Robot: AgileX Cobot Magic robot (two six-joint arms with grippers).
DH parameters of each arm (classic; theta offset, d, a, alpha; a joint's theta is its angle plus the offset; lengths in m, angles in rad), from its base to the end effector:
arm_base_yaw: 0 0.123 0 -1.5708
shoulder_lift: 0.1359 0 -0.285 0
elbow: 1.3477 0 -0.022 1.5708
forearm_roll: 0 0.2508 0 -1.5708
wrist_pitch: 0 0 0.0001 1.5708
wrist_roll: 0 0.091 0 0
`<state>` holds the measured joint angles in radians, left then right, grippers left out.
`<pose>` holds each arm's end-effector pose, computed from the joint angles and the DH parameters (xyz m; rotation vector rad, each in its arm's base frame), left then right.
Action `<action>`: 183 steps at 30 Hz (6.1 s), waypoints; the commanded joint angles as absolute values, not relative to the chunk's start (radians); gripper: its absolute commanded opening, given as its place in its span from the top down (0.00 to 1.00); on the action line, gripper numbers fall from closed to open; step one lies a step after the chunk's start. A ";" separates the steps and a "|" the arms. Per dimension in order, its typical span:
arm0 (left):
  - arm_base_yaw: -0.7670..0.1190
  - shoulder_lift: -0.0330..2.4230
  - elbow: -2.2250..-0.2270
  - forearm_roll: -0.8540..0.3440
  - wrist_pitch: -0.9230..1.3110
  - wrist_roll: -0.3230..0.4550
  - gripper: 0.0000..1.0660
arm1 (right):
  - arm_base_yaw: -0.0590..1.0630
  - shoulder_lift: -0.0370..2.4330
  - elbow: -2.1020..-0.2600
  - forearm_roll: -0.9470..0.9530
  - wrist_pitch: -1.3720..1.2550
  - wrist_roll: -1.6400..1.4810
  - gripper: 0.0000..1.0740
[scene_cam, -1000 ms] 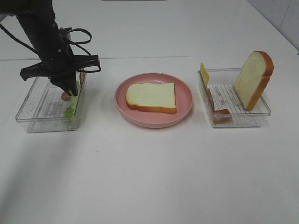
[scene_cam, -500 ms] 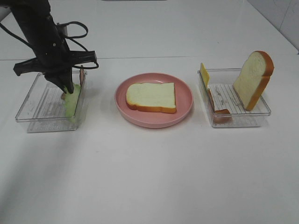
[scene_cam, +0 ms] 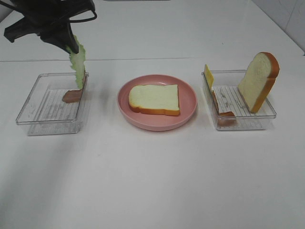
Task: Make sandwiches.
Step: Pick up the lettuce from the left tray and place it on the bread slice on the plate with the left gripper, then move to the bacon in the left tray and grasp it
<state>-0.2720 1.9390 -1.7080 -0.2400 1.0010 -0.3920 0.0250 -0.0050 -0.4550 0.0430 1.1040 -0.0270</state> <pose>0.4063 -0.1322 0.2776 -0.2852 2.7574 -0.4979 -0.0028 0.0034 0.2614 -0.0574 2.1264 0.0511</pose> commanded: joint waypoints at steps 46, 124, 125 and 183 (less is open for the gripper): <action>-0.392 2.358 -1.704 -1.416 0.651 0.425 1.00 | 0.024 -0.038 -0.453 0.047 1.101 -0.023 0.08; -0.372 2.157 -2.117 0.034 1.317 -0.274 0.28 | 0.024 -0.038 -0.453 0.047 1.101 -0.023 0.08; -0.348 2.147 -2.089 0.030 1.317 -0.274 0.28 | 0.024 -0.038 -0.453 0.047 1.101 -0.023 0.08; -0.243 2.469 -2.239 -0.018 1.162 -0.357 1.00 | 0.024 -0.038 -0.453 0.047 1.101 -0.023 0.08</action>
<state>-0.2430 2.4680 -2.2340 -0.0300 1.1890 -0.3450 0.0250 -0.0050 -0.4550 0.0430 1.1040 -0.0270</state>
